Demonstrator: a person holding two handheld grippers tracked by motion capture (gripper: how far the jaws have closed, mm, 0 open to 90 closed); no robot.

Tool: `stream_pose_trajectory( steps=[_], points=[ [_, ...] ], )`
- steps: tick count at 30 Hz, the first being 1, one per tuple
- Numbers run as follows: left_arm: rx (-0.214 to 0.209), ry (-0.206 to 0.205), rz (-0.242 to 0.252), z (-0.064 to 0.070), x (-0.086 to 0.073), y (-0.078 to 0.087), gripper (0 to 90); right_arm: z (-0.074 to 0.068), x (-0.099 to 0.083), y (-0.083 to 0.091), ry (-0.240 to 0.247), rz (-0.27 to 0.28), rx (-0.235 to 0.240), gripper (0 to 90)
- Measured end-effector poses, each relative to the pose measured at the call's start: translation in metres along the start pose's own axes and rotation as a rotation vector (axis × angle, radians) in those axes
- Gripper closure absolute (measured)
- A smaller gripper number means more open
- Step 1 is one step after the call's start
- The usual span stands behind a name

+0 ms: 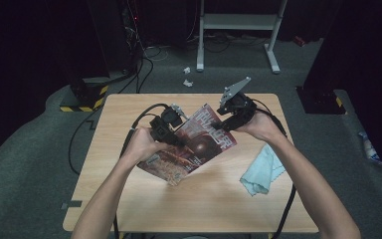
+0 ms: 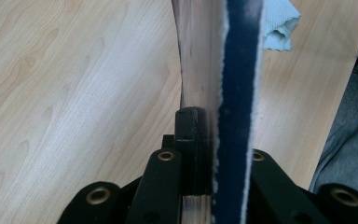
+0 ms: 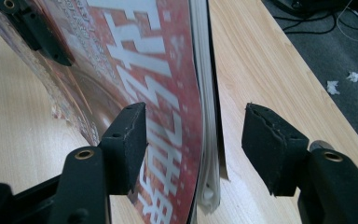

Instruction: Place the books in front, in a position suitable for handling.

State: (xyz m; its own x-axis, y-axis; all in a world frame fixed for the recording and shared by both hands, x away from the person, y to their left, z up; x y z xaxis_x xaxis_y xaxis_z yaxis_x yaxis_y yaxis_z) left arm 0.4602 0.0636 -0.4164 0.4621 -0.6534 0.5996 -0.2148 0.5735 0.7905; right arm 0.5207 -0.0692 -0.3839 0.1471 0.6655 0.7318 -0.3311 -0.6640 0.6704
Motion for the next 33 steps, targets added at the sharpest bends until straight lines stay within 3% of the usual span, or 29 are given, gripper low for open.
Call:
stream_pose_trajectory(
  steps=[7, 11, 16, 26, 33],
  points=[
    [-0.017, -0.004, 0.016, 0.003, 0.005, -0.002, 83.4, -0.006, -0.002, -0.004, 0.012, -0.014, 0.027, 48.1],
    [-0.022, 0.0, 0.03, 0.001, 0.004, -0.003, 83.4, -0.006, -0.01, -0.003, 0.009, -0.036, 0.045, 57.1],
    [-0.029, -0.001, 0.048, 0.002, 0.006, -0.004, 83.3, -0.009, -0.021, -0.006, 0.003, -0.061, 0.068, 60.6],
    [-0.01, -0.03, 0.02, 0.005, 0.007, -0.009, 83.1, -0.011, -0.035, -0.007, -0.007, -0.056, 0.075, 63.2],
    [0.004, -0.09, -0.016, 0.009, 0.014, -0.011, 83.5, -0.009, -0.041, 0.0, -0.001, -0.049, 0.075, 62.8]
  ],
)
Point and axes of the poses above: each handheld gripper's, and its own axes: y roughly backward along the jaws, x roughly out of its top, z roughly to its right, the point moved 10 cm from there along -y, roughly forward along the jaws, and after that the axes turned 8 degrees about z, right-handed, at the moved point
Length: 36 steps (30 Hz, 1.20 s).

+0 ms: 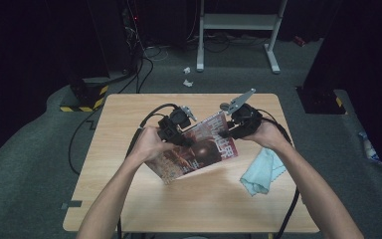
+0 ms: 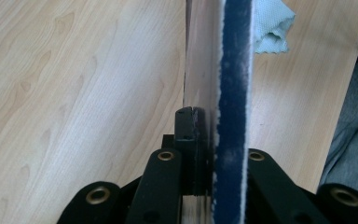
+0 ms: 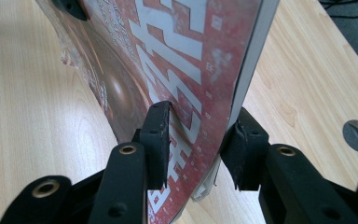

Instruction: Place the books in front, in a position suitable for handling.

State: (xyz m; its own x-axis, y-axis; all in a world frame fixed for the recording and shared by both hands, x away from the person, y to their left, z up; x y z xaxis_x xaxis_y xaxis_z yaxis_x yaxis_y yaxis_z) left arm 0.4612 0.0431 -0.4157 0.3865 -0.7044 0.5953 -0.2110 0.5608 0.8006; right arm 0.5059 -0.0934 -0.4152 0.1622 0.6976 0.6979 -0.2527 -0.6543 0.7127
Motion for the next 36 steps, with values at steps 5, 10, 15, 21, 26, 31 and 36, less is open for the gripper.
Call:
stream_pose_trajectory(
  steps=[5, 10, 15, 21, 26, 31, 36],
  points=[
    [0.006, -0.021, -0.029, 0.001, 0.003, -0.005, 83.6, 0.002, 0.006, 0.013, 0.023, 0.036, -0.026, 59.0],
    [-0.008, -0.025, -0.051, 0.002, 0.003, -0.011, 83.5, 0.002, 0.018, 0.025, 0.058, 0.049, -0.031, 55.5],
    [-0.029, -0.04, -0.055, 0.006, 0.004, -0.013, 83.5, -0.002, 0.028, 0.024, 0.108, 0.026, -0.012, 51.4],
    [-0.053, -0.056, -0.03, 0.011, 0.009, -0.008, 83.5, -0.011, 0.03, 0.014, 0.145, -0.013, 0.075, 50.4],
    [-0.045, -0.07, -0.042, 0.01, 0.009, -0.006, 83.3, -0.016, 0.031, 0.01, 0.175, -0.038, 0.119, 57.6],
    [-0.042, -0.071, -0.037, 0.008, 0.008, -0.007, 82.8, -0.021, 0.029, 0.012, 0.202, -0.043, 0.155, 71.7],
    [-0.039, -0.059, -0.035, 0.003, 0.007, -0.007, 80.3, -0.028, 0.028, 0.015, 0.253, -0.045, 0.167, 82.0]
  ],
)
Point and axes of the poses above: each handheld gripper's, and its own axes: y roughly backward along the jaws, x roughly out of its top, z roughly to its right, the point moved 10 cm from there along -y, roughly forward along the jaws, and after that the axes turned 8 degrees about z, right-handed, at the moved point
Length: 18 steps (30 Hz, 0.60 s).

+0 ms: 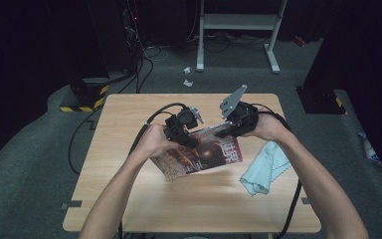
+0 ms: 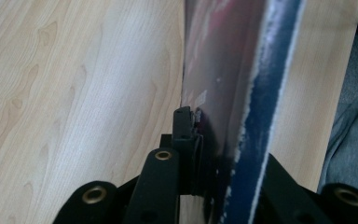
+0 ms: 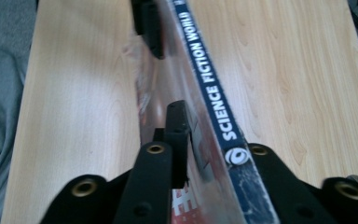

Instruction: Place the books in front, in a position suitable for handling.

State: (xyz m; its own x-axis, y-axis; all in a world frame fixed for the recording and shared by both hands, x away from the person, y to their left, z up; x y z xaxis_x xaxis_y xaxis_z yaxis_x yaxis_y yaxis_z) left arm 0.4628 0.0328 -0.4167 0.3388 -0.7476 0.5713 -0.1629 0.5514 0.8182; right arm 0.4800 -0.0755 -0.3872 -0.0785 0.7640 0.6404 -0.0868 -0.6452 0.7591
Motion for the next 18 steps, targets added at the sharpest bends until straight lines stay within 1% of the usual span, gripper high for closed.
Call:
stream_pose_trajectory(
  steps=[2, 5, 7, 9, 11, 13, 14, 17, 18],
  points=[
    [0.004, 0.001, 0.012, -0.001, 0.001, 0.001, 78.7, -0.004, 0.001, 0.001, 0.008, 0.0, 0.008, 83.6],
    [0.001, 0.011, 0.016, -0.002, 0.001, 0.002, 76.5, -0.005, 0.002, 0.002, 0.016, 0.003, 0.001, 83.9],
    [-0.001, 0.032, 0.039, -0.003, 0.003, 0.004, 73.2, -0.007, 0.001, 0.002, 0.009, 0.0, -0.002, 84.0],
    [0.006, 0.057, 0.051, -0.005, 0.004, 0.006, 68.9, -0.007, -0.001, 0.001, 0.004, -0.006, -0.006, 84.1],
    [0.02, 0.087, 0.065, -0.008, 0.004, 0.01, 62.3, -0.007, -0.004, 0.001, -0.011, -0.016, -0.013, 84.2],
    [0.046, 0.107, 0.075, -0.014, 0.004, 0.015, 56.3, -0.006, -0.008, 0.0, -0.03, -0.026, -0.023, 84.1],
    [0.059, 0.125, 0.086, -0.016, 0.004, 0.016, 54.5, -0.006, -0.01, 0.0, -0.042, -0.021, -0.023, 84.1],
    [0.092, 0.167, 0.098, -0.023, 0.003, 0.021, 49.2, -0.004, -0.011, 0.004, -0.077, 0.003, -0.039, 84.2],
    [0.103, 0.193, 0.113, -0.024, 0.004, 0.023, 47.3, -0.003, -0.012, 0.005, -0.089, 0.014, -0.046, 84.2]
  ],
)
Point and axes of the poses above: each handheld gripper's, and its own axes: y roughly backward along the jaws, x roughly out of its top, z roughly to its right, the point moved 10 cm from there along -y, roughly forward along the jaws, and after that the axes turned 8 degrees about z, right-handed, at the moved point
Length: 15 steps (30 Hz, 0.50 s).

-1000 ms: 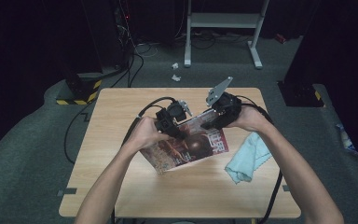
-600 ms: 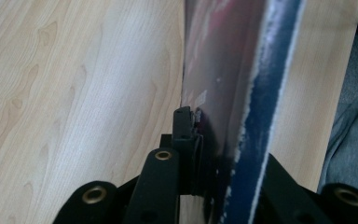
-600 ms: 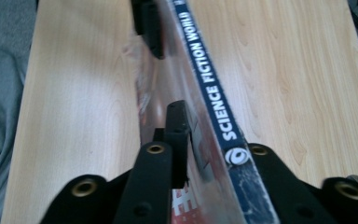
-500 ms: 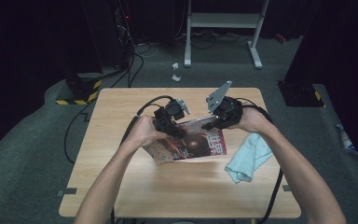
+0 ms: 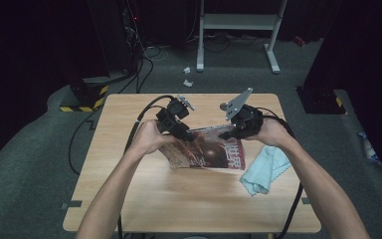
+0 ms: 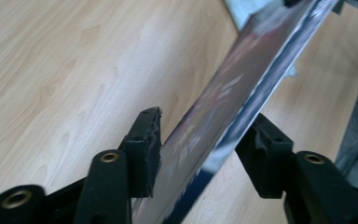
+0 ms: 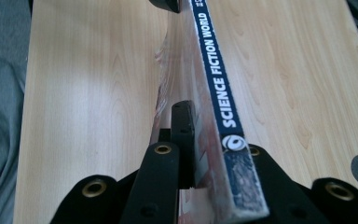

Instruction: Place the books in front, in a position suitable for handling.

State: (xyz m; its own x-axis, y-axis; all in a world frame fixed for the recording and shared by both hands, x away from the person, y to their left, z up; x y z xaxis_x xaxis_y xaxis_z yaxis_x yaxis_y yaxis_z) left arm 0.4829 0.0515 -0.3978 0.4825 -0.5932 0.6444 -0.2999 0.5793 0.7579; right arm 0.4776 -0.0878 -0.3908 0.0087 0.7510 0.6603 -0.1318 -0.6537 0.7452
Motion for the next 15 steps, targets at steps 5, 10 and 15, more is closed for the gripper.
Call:
stream_pose_trajectory(
  steps=[5, 10, 15],
  points=[
    [0.051, 0.06, 0.052, -0.009, 0.005, 0.009, 39.0, 0.005, -0.006, 0.004, -0.059, 0.013, -0.046, 84.2],
    [0.102, 0.132, 0.098, -0.019, 0.008, 0.016, 36.9, 0.01, -0.011, 0.007, -0.105, 0.029, -0.102, 84.1],
    [0.143, 0.185, 0.115, -0.025, 0.01, 0.021, 35.9, 0.011, -0.014, 0.006, -0.142, 0.033, -0.136, 84.2]
  ],
)
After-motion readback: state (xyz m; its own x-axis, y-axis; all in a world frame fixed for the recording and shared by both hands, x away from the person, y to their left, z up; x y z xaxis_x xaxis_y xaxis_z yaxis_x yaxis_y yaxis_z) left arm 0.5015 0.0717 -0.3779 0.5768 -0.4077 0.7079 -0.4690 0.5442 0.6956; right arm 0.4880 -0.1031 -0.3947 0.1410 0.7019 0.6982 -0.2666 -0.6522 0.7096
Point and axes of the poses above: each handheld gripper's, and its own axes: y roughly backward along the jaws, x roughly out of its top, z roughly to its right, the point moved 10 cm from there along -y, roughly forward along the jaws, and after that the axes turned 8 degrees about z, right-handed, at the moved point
